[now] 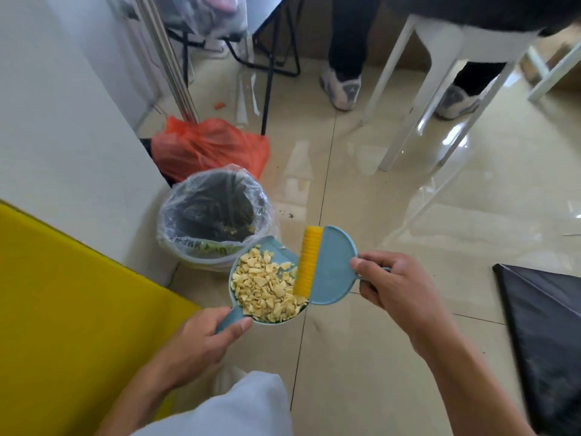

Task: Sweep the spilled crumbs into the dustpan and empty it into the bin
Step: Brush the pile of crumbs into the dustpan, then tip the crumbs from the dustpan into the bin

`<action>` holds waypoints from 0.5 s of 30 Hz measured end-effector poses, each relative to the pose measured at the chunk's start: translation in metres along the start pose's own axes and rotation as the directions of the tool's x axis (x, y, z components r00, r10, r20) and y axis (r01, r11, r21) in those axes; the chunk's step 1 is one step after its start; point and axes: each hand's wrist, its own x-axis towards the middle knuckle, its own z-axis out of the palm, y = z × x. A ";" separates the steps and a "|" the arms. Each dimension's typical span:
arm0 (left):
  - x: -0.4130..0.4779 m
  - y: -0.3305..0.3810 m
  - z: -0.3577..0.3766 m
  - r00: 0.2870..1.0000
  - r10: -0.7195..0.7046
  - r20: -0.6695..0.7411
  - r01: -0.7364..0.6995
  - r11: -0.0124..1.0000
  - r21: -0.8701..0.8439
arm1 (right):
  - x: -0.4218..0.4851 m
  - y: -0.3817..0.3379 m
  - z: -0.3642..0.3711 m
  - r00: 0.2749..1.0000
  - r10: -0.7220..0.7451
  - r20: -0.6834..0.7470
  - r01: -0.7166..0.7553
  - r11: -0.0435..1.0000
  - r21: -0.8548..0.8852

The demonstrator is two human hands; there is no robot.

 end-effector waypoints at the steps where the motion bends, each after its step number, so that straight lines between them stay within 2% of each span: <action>1: -0.007 0.006 -0.009 0.999 -0.009 -0.031 0.007 0.999 -0.053 | 0.002 -0.014 0.004 1.000 -0.027 0.013 0.027 0.999 0.019; 5: -0.021 0.028 -0.048 0.990 -0.042 -0.133 0.015 0.980 -0.197 | 0.025 -0.064 0.030 0.996 -0.073 0.043 0.060 0.967 0.248; 8: -0.008 0.034 -0.072 0.973 -0.115 -0.198 0.065 0.969 -0.240 | 0.056 -0.080 0.059 0.994 -0.082 0.078 0.052 0.944 0.325; 12: 0.020 0.043 -0.086 0.933 -0.284 -0.223 0.191 0.912 -0.363 | 0.098 -0.078 0.098 0.992 -0.052 0.115 0.024 0.972 0.232; 15: 0.043 0.057 -0.088 0.899 -0.368 -0.237 0.288 0.905 -0.312 | 0.124 -0.068 0.116 0.994 -0.050 0.097 0.040 0.994 0.101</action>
